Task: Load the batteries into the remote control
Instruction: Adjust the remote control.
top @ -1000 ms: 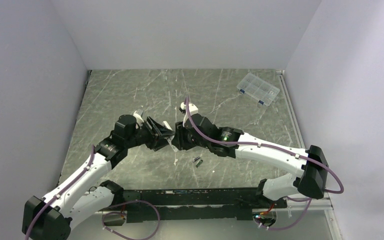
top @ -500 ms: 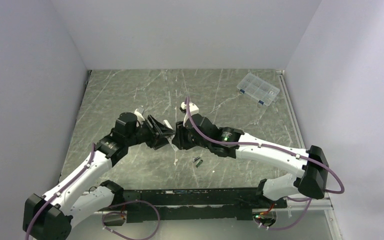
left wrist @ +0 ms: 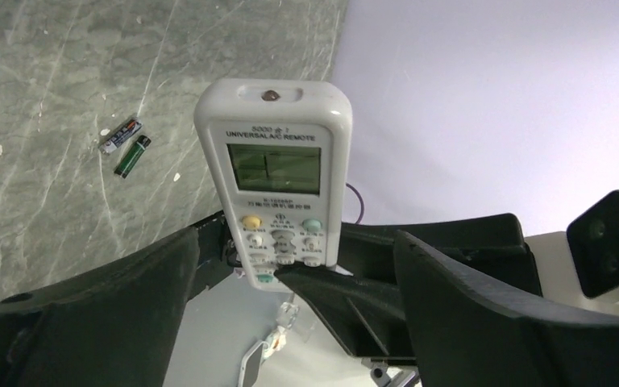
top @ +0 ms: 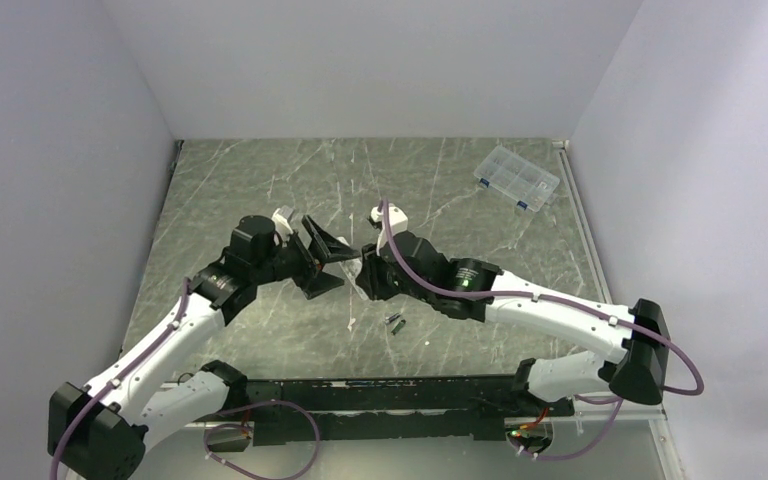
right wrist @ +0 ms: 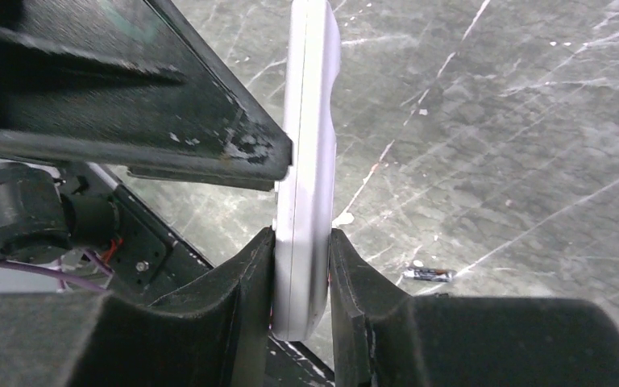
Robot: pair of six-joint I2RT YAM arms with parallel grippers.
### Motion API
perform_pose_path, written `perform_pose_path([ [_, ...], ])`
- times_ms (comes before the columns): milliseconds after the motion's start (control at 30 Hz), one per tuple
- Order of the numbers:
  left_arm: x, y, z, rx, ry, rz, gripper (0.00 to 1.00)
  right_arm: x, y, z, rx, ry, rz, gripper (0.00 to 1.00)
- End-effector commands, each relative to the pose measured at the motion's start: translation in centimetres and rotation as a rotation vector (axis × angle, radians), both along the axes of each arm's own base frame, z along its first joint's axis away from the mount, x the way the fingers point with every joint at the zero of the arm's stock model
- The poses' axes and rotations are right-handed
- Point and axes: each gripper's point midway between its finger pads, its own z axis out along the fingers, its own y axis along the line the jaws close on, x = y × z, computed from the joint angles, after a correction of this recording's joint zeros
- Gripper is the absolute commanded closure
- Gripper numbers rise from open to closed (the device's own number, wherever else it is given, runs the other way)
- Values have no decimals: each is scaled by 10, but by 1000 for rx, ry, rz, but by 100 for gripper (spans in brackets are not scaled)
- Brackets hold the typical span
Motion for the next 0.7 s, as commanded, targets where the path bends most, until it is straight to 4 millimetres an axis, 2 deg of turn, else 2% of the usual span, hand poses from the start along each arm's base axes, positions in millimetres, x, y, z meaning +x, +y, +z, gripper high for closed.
perform_pose_path([
  [0, -2, -4, 26, -12, -74, -47, 1, 3, -14, 15, -7, -88, 4, 100],
  [233, -2, -1, 40, 26, -110, -58, 1, 2, -35, 13, -74, -193, 40, 100],
  [400, -4, -1, 43, 27, -105, -94, 1, -3, -51, 14, -143, -330, 60, 100],
  [667, -7, 2, 51, -8, -95, -147, 1, -17, -54, 21, -230, -540, 120, 100],
])
